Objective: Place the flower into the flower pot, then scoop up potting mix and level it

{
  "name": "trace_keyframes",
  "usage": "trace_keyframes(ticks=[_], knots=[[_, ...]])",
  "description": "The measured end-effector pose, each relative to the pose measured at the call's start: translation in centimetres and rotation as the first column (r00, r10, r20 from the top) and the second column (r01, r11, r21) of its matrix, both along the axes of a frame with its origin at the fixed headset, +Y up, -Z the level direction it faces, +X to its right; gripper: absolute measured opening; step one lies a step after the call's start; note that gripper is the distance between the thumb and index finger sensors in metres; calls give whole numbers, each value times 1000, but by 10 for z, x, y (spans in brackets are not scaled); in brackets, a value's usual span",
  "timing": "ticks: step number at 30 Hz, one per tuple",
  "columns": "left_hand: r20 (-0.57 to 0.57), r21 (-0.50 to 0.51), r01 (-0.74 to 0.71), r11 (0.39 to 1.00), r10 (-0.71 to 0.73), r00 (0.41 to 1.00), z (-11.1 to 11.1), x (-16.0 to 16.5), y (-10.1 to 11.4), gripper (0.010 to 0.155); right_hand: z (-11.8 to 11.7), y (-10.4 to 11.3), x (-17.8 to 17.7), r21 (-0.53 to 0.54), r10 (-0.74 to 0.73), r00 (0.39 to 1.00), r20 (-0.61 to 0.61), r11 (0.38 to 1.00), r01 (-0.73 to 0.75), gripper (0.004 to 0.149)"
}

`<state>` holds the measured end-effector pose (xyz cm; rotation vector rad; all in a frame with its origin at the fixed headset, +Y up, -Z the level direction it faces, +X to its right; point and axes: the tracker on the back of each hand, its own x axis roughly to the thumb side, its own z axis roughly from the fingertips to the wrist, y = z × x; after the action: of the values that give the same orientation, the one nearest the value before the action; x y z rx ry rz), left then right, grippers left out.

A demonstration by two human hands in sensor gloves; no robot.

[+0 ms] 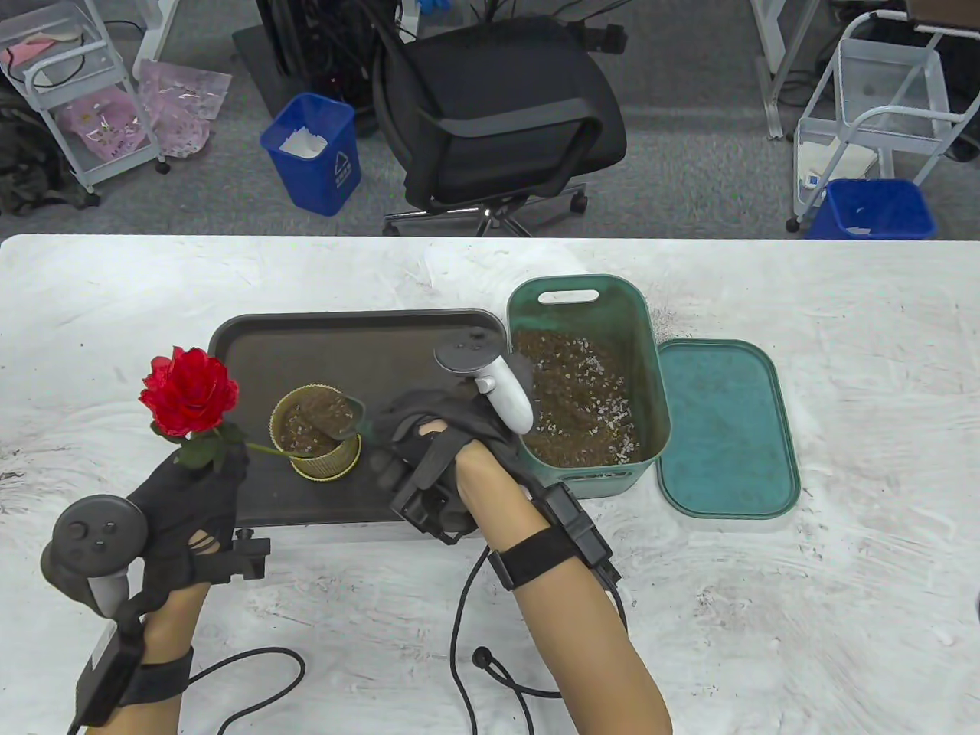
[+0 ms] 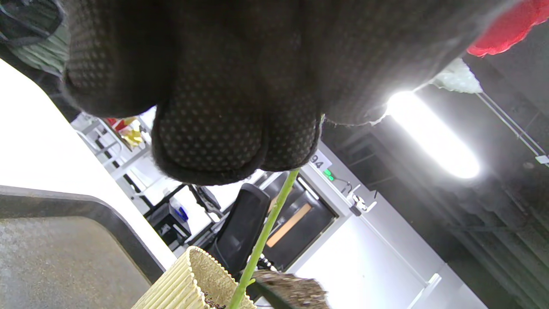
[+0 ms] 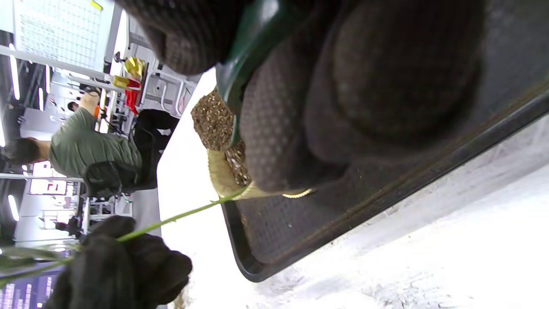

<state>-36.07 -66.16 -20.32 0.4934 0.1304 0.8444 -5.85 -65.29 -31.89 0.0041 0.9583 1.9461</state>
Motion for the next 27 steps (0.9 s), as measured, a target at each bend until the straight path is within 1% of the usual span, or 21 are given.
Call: trace_keyframes(ticks=[4, 6, 9, 11, 14, 17, 19, 20, 21, 22, 23, 24, 26, 27], knots=[[4, 1, 0, 1000, 0, 1000, 0, 0, 0, 42, -3, -1, -13, 34, 70, 998, -2, 997, -70, 53], [4, 1, 0, 1000, 0, 1000, 0, 0, 0, 42, -5, 2, -19, 72, 126, 992, -1, 989, -126, 53], [3, 1, 2, 1000, -2, 1000, 0, 0, 0, 42, -5, 10, -30, 181, 243, 970, 28, 953, -244, 51], [1, 1, 4, 1000, -4, 1000, 0, 0, 0, 42, -3, 15, -39, 279, 339, 940, 32, 900, -334, 50], [-2, 0, 4, 1000, -4, 1000, 0, 0, -1, 42, 2, 21, -51, 402, 440, 898, 29, 817, -414, 49], [-5, 0, 5, 1000, -5, 1000, 0, 0, -1, 42, 14, 27, -64, 551, 529, 848, 33, 698, -457, 49], [-3, -1, 5, 1000, -5, 1000, 0, 0, -1, 42, 22, 30, -70, 628, 574, 817, 48, 619, -472, 49], [-2, -1, 3, 1000, -3, 1000, 0, 0, -1, 42, 27, 32, -72, 657, 594, 803, 52, 585, -476, 50], [-1, -1, 3, 1000, -3, 1000, 0, 0, -1, 42, 29, 33, -74, 671, 603, 796, 58, 566, -478, 50], [-1, -1, 4, 1000, -4, 1000, 0, 0, -1, 42, 33, 35, -76, 699, 621, 781, 69, 528, -481, 50], [0, 0, 5, 1000, -5, 1000, 0, 0, -1, 42, 38, 37, -77, 732, 647, 758, 82, 477, -487, 51], [1, 0, 4, 1000, -4, 1000, 0, 0, -1, 42, 40, 38, -78, 740, 657, 749, 88, 460, -491, 52], [2, 0, 4, 1000, -4, 1000, 0, 0, -1, 42, 46, 41, -77, 767, 692, 713, 116, 393, -506, 54], [2, 1, 5, 1000, -5, 1000, 0, 0, -1, 42, 48, 43, -76, 773, 697, 705, 126, 376, -511, 54]])
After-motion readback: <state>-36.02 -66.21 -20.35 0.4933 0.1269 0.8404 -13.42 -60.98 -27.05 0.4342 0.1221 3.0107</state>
